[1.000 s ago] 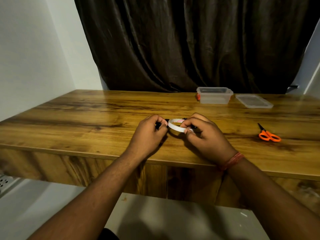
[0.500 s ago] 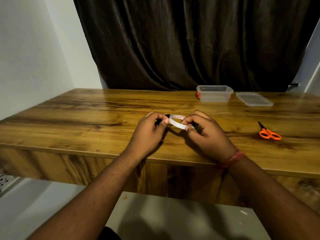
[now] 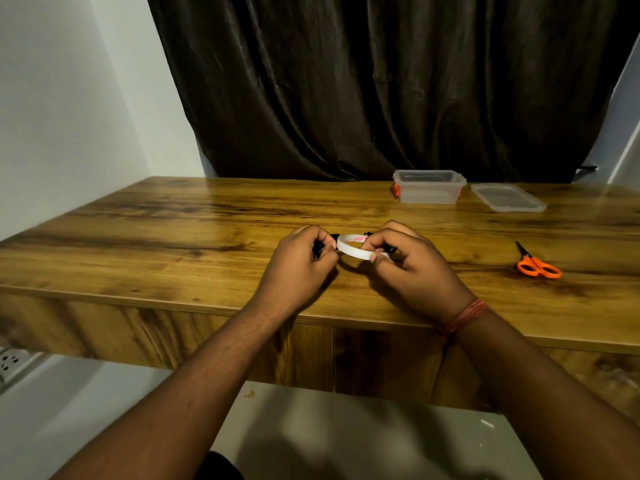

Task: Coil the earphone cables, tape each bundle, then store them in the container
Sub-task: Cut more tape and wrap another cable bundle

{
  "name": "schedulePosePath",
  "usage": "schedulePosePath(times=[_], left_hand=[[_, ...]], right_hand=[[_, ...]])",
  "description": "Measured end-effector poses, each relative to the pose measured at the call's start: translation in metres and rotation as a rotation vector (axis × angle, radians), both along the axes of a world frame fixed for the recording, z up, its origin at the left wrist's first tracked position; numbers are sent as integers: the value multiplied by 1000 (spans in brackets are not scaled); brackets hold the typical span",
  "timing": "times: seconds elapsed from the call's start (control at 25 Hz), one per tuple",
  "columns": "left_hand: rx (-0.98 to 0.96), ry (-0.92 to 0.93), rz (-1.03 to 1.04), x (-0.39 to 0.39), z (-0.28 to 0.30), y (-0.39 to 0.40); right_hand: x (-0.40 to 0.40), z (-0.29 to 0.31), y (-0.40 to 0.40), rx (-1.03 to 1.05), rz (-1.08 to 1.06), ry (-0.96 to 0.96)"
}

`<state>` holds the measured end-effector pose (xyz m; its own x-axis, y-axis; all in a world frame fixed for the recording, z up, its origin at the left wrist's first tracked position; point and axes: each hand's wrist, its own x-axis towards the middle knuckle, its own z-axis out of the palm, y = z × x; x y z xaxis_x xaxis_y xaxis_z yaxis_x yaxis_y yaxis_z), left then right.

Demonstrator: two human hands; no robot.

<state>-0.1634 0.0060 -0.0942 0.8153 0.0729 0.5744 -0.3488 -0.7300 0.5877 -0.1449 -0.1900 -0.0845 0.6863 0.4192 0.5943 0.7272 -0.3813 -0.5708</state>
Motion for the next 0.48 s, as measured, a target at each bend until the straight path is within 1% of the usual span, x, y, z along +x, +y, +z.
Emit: schedulePosePath(times=[0.08, 0.24, 0.28, 0.32, 0.4, 0.44, 0.48], left_hand=[[30, -1, 14, 1, 0, -2], [12, -6, 54, 2, -1, -2], [-19, -7, 53, 3, -2, -1], [-90, 2, 34, 3, -3, 1], [-285, 34, -33, 4, -2, 1], [-322, 39, -63, 3, -1, 0], [-285, 25, -79, 2, 0, 0]], right_hand=[[0, 0, 0, 28, -4, 27], [0, 0, 0, 65, 3, 62], [0, 0, -1, 82, 3, 65], [0, 0, -1, 103, 1, 66], [1, 1, -2, 136, -2, 54], [1, 1, -2, 140, 1, 50], [1, 0, -2, 138, 6, 52]])
